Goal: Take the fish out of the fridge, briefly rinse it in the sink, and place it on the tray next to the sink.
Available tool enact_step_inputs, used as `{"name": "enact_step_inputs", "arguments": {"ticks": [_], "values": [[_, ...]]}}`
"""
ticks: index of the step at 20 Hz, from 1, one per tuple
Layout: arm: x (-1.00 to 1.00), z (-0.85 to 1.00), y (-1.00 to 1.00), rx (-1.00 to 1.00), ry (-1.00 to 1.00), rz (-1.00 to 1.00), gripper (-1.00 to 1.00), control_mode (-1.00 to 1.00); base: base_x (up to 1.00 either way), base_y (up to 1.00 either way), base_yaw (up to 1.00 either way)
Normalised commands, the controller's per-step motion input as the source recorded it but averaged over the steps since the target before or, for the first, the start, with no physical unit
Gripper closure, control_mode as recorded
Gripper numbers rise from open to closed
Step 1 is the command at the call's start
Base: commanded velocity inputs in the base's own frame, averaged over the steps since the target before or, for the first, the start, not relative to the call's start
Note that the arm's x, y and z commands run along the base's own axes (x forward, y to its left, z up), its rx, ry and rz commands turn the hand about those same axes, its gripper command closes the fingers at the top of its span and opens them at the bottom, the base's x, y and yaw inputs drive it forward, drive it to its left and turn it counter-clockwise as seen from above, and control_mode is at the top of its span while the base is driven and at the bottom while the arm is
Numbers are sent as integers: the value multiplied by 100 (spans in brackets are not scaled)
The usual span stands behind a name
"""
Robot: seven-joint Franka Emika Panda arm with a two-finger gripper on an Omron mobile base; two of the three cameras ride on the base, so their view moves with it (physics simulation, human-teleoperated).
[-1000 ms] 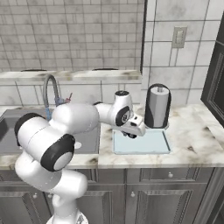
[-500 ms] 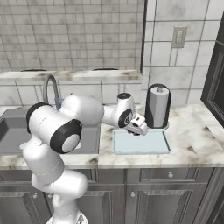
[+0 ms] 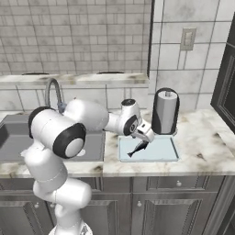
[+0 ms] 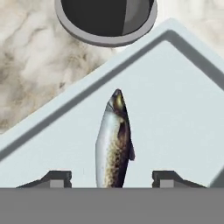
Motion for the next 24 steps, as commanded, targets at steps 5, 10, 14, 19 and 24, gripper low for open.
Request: {"name": "enact_step_inputs", "arguments": {"ticks": [5,10,14,19,24], "values": [[-17,76,0,0,-31,-10,-100,-100,0,0,0],[-75,75,28,0,-46,-1,-100,-100,0,0,0],[-97,49,40,-2,-48,0,-100,-100,0,0,0],[-100,70,23,-4,-63,0,-100,-100,0,0,0],[-100,72,6,-3,-64,0,-100,-100,0,0,0]]}}
